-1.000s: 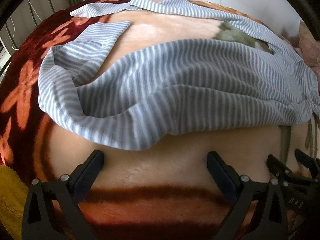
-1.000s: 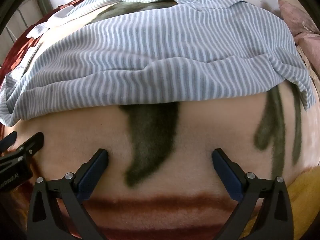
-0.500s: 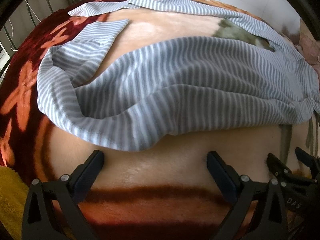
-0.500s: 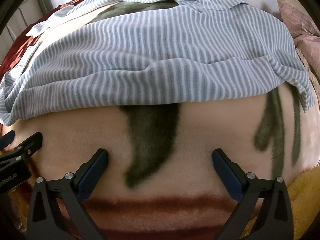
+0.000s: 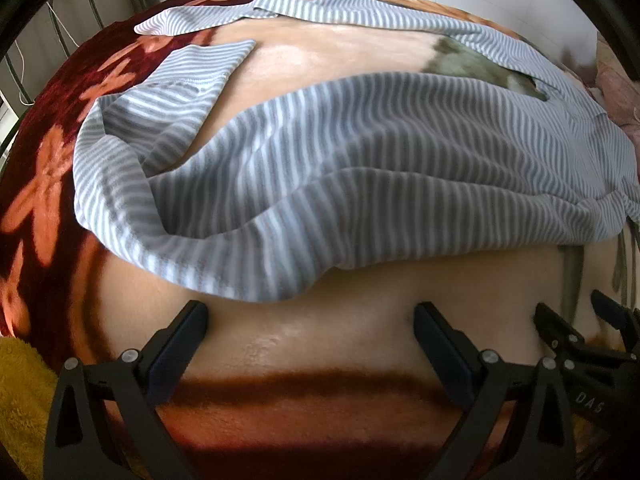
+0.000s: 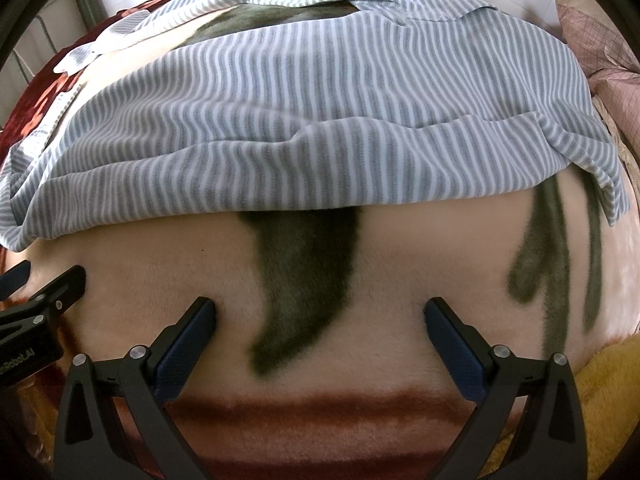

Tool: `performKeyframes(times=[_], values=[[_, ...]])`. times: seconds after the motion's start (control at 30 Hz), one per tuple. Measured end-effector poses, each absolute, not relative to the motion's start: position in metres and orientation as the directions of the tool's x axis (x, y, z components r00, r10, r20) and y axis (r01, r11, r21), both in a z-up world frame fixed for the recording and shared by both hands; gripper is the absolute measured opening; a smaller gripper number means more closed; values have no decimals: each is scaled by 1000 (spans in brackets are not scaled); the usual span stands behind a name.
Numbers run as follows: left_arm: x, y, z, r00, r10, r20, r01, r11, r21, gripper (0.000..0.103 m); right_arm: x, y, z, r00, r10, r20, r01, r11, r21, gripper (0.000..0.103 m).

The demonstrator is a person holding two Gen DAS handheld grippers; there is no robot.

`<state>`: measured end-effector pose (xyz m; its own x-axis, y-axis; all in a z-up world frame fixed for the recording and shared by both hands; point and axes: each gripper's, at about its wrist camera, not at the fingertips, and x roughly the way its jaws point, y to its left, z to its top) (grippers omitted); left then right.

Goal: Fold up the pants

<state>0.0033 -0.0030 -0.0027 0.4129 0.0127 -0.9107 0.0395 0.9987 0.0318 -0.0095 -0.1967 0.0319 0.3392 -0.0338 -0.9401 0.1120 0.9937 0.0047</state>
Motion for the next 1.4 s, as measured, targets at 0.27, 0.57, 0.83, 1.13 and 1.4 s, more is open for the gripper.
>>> performKeyframes(times=[0.27,0.57,0.83,1.13,1.4], values=[[-3,0,2,413,-10,-911,60,998,16,103,-7,-203,40,349,-8,-937,117,993,35,103],[-3,5,23,426,-32,-904,93,996,9,102,-1,-234,92,411,85,-908,123,981,147,89],[5,25,60,477,-13,-879,77,997,27,102,-3,-296,127,453,5,-891,220,968,118,89],[34,66,77,493,71,-867,-37,997,60,102,2,-373,134,443,-135,-887,336,942,25,89],[63,118,89,494,151,-856,-150,985,86,102,22,-418,117,408,-54,-911,400,908,125,89]])
